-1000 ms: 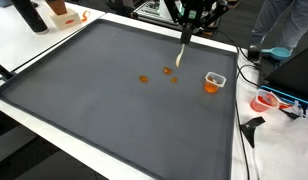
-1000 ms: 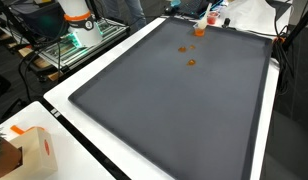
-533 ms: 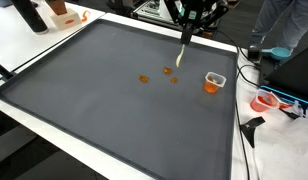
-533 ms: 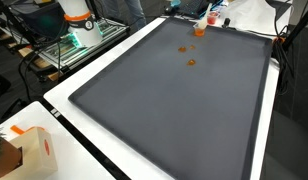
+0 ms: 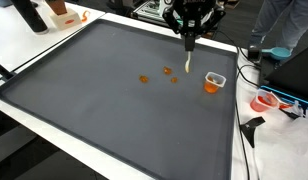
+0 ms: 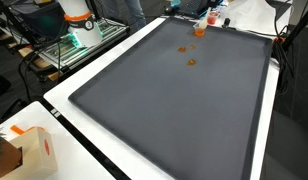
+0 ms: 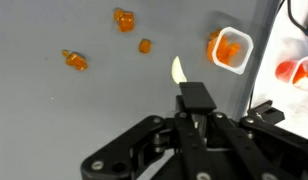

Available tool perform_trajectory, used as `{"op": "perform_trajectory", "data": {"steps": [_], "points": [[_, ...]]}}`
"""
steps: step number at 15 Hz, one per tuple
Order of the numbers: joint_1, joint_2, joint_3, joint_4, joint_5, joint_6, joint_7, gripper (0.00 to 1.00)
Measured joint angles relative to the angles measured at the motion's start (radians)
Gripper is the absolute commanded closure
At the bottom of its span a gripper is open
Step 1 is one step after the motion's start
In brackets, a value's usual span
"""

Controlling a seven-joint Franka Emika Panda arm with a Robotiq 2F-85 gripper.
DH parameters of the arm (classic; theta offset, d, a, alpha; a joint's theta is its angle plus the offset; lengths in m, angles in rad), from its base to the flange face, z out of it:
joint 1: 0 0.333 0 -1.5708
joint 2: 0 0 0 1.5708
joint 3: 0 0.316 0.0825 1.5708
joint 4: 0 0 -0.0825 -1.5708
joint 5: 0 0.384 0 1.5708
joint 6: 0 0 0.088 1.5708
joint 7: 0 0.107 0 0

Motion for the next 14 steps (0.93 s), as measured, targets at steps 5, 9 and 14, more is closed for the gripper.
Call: {"op": "perform_trajectory", "data": {"steps": [5,9,14], "points": [[-0.054,-0.003,0.013,-0.1,0.156,0.108,-0.133,0.97],[-0.093,-0.006,0.029,-0.189,0.271,0.193,-0.235,0.97],[-0.131,-0.014,0.049,-0.274,0.388,0.262,-0.346,0.97]]}}
